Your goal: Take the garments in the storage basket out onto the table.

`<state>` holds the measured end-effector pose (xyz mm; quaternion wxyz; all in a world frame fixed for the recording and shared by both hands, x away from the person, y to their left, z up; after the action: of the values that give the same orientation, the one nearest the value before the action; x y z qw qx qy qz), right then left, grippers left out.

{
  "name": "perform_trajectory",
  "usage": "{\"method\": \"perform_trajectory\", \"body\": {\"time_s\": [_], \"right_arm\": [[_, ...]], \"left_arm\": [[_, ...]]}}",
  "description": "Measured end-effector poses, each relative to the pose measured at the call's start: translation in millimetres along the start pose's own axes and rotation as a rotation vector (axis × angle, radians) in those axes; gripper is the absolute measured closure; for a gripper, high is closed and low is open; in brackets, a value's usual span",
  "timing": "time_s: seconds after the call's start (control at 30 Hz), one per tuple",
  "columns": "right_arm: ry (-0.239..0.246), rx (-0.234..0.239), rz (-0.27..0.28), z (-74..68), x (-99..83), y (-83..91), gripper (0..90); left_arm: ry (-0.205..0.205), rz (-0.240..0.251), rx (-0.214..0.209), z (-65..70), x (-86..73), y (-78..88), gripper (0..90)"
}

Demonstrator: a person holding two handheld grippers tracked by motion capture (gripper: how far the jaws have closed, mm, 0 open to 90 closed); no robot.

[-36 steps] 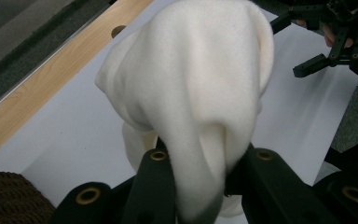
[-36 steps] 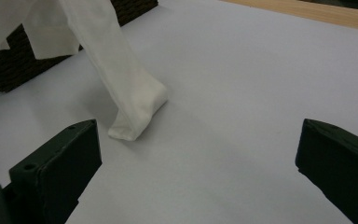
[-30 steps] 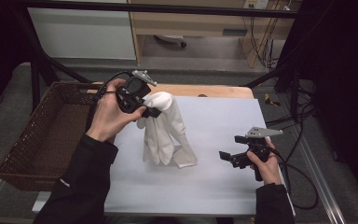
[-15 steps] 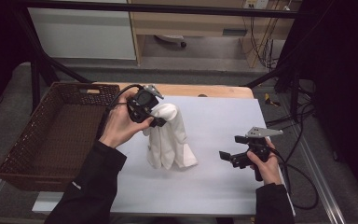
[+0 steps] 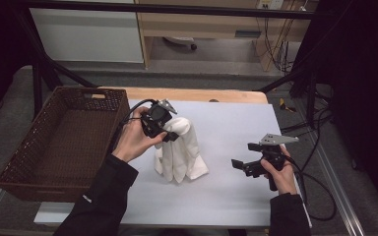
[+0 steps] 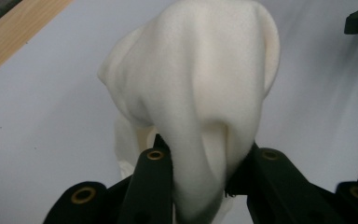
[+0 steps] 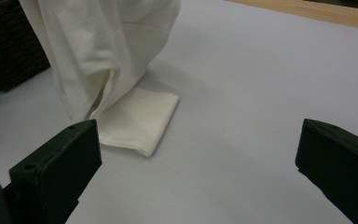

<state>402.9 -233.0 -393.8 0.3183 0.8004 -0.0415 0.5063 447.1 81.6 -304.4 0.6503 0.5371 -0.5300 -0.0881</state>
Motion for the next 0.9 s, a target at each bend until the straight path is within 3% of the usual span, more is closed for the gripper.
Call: {"method": "perform_trajectory", "body": {"time_s": [0.27, 0.43, 0.57, 0.73, 0.9], "right_arm": [[0.002, -0.001, 0.002, 0.4, 0.2, 0.3, 0.7], [0.002, -0.001, 0.001, 0.7, 0.1, 0.2, 0.7], [0.003, 0.000, 0.003, 0.8, 0.3, 1.0, 0.7], [0.004, 0.000, 0.003, 0.7, 0.2, 0.9, 0.7], [0.001, -0.001, 0.003, 0.5, 0.1, 0.4, 0.7]], "left_arm": [[0.006, -0.003, -0.013, 2.7, -7.5, -15.8, 72.7], [0.002, -0.005, 0.000, 3.0, -10.1, -20.2, 66.0], [0.003, 0.004, 0.018, 2.1, -11.4, -20.0, 55.7], [0.009, 0.027, 0.054, 2.4, -12.3, -14.2, 32.7], [0.028, 0.038, 0.061, 0.3, -15.3, -7.5, 22.7]]}}
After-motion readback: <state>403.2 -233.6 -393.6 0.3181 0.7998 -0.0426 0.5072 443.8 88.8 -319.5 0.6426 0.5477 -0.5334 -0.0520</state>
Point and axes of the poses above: each handheld gripper's, and its own axes: y roughly backward along the jaws, x roughly out of its top, z roughly to its right, the point moved 3 cm from there along -y, roughly forward along the jaws, and after that the axes turned 11 degrees about x, right-handed, at the moved point
